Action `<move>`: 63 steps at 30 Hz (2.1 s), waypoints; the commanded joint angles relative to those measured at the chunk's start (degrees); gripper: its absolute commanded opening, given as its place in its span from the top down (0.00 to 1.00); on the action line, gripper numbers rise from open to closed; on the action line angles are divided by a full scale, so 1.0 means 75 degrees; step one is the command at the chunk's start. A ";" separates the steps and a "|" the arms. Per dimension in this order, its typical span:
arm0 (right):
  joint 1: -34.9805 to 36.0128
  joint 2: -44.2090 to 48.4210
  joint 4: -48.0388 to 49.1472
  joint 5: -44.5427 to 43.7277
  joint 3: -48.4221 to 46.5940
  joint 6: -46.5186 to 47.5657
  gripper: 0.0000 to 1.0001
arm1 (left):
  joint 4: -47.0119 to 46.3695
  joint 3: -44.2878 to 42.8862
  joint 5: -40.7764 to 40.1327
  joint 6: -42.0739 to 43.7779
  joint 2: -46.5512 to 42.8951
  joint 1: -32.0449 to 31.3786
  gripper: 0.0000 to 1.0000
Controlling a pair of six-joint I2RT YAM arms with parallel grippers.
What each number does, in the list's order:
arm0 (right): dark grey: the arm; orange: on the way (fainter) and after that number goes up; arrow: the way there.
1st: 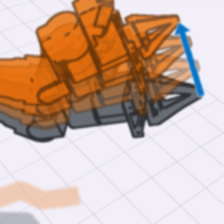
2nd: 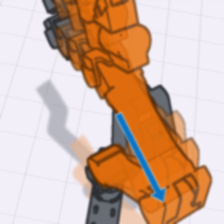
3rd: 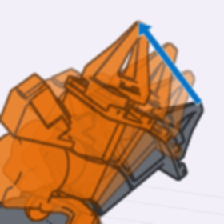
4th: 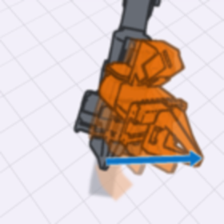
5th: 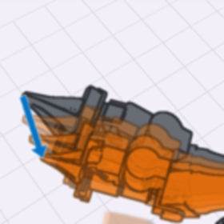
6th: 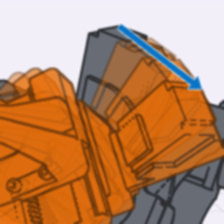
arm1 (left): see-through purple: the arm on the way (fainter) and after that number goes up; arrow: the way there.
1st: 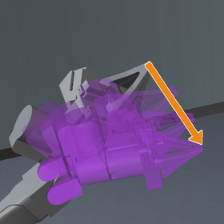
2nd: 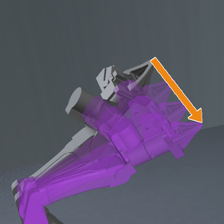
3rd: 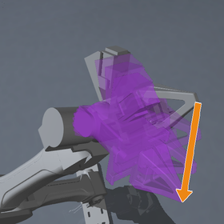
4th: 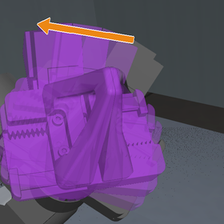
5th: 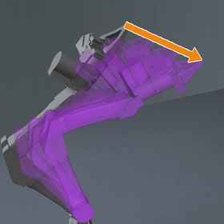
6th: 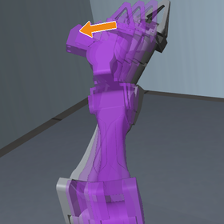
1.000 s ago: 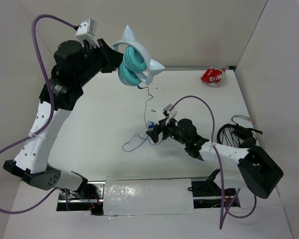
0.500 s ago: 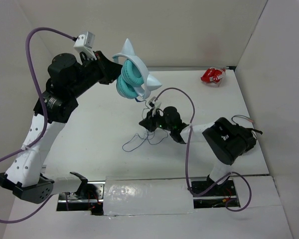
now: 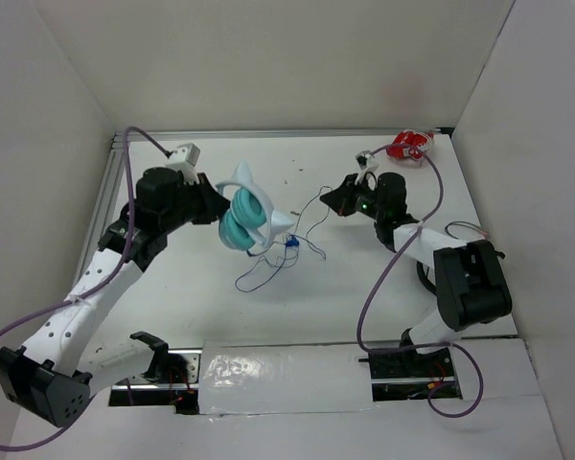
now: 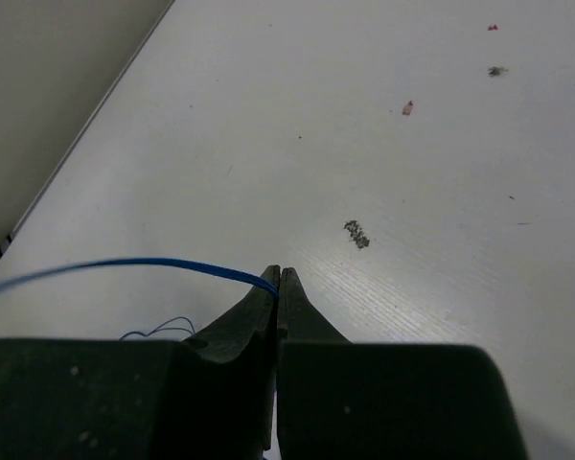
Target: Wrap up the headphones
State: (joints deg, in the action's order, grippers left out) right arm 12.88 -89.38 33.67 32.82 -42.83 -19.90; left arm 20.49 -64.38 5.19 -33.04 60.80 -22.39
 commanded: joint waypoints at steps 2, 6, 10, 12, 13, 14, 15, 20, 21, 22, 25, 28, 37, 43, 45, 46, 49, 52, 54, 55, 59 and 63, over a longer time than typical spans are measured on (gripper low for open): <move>-0.0417 0.0375 -0.2282 0.0429 -0.1236 0.0472 1.00 | -0.1162 0.0767 0.0994 0.0174 -0.0454 0.0056 1.00; -0.0452 0.0200 -0.4426 -0.0295 -0.2827 0.1000 1.00 | -0.1384 0.1166 0.1744 0.0759 -0.0033 -0.0002 1.00; -0.0277 -0.0257 -0.6490 -0.1267 -0.4458 0.1282 1.00 | -0.1011 0.0839 0.1127 0.0877 0.1182 -0.0283 1.00; 0.0039 -0.0433 -0.7134 -0.2050 -0.5032 0.1341 1.00 | -0.0893 0.0582 0.0903 0.0773 0.1630 -0.0389 1.00; 0.0144 -0.0422 -0.7265 -0.2195 -0.5128 0.1353 1.00 | -0.0823 0.0499 0.0728 0.0737 0.2050 -0.0413 1.00; 0.0343 -0.0410 -0.7360 -0.2242 -0.5199 0.1364 1.00 | -0.0764 0.0382 0.0610 0.0656 0.2240 -0.0436 1.00; 0.0414 -0.0317 -0.7407 -0.2231 -0.5258 0.1353 1.00 | -0.0694 0.0288 0.0493 0.0597 0.2416 -0.0483 1.00; 0.1152 0.0279 -0.7618 -0.2840 -0.5224 0.1352 1.00 | 0.0451 -0.0591 -0.1028 -0.0758 0.3424 -0.0518 1.00; 0.1466 0.0386 -0.7595 -0.2899 -0.5165 0.1341 1.00 | 0.0618 -0.0847 -0.1241 -0.0995 0.3646 -0.0518 1.00; 0.1620 0.0491 -0.7572 -0.2946 -0.5118 0.1353 1.00 | 0.0840 -0.1000 -0.1440 -0.1485 0.3741 -0.0518 1.00; 0.2335 0.0656 -0.7711 -0.2934 -0.5188 0.1446 1.00 | 0.1742 -0.1680 -0.2003 -0.2433 0.4233 -0.0507 1.00; 0.2945 0.0645 -0.7747 -0.2864 -0.5223 0.1412 1.00 | 0.2832 -0.2407 -0.2578 -0.3303 0.4737 -0.0518 1.00; 0.4069 0.0409 -0.7689 -0.2255 -0.5506 0.1317 1.00 | 0.3642 -0.3345 -0.2263 -0.4477 0.5604 -0.0331 1.00; 0.4598 0.0889 -0.7186 -0.1892 -0.4464 0.1552 0.98 | 0.3609 -0.3803 -0.1935 -0.4666 0.5828 -0.0050 1.00; 0.4657 0.1042 -0.7103 -0.1903 -0.4123 0.1610 0.97 | 0.3736 -0.3931 -0.1992 -0.4782 0.5793 0.0032 1.00; 0.4657 0.1228 -0.6871 -0.2066 -0.3797 0.1494 0.97 | 0.3887 -0.4059 -0.2167 -0.4829 0.5758 0.0102 1.00; 0.4622 0.1499 -0.6786 -0.2732 -0.3618 0.1481 0.98 | 0.4146 -0.4294 -0.2565 -0.4877 0.5617 0.0278 1.00; 0.4505 0.1733 -0.6868 -0.3752 -0.3711 0.1609 1.00 | 0.4439 -0.4365 -0.3233 -0.4830 0.5278 0.0384 1.00; 0.4260 0.1827 -0.6985 -0.4291 -0.4025 0.1681 1.00 | 0.4673 -0.4330 -0.3585 -0.4852 0.5114 0.0407 1.00; 0.4154 0.1840 -0.7020 -0.4700 -0.4179 0.1820 1.00 | 0.4709 -0.4261 -0.3819 -0.4818 0.4974 0.0408 1.00; 0.3673 0.1735 -0.7173 -0.5464 -0.5058 0.2289 1.00 | 0.4127 -0.3839 -0.3763 -0.4013 0.4563 0.0408 1.00; 0.3346 0.1582 -0.7173 -0.5420 -0.5573 0.3085 1.00 | 0.3481 -0.3195 -0.3739 -0.3471 0.4153 0.0419 1.00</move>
State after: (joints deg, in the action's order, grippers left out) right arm 38.74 -78.02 -21.41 -5.04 -81.12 -2.50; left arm 52.25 -90.19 -21.43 -63.07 95.44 -19.25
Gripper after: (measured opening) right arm 0.010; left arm 0.207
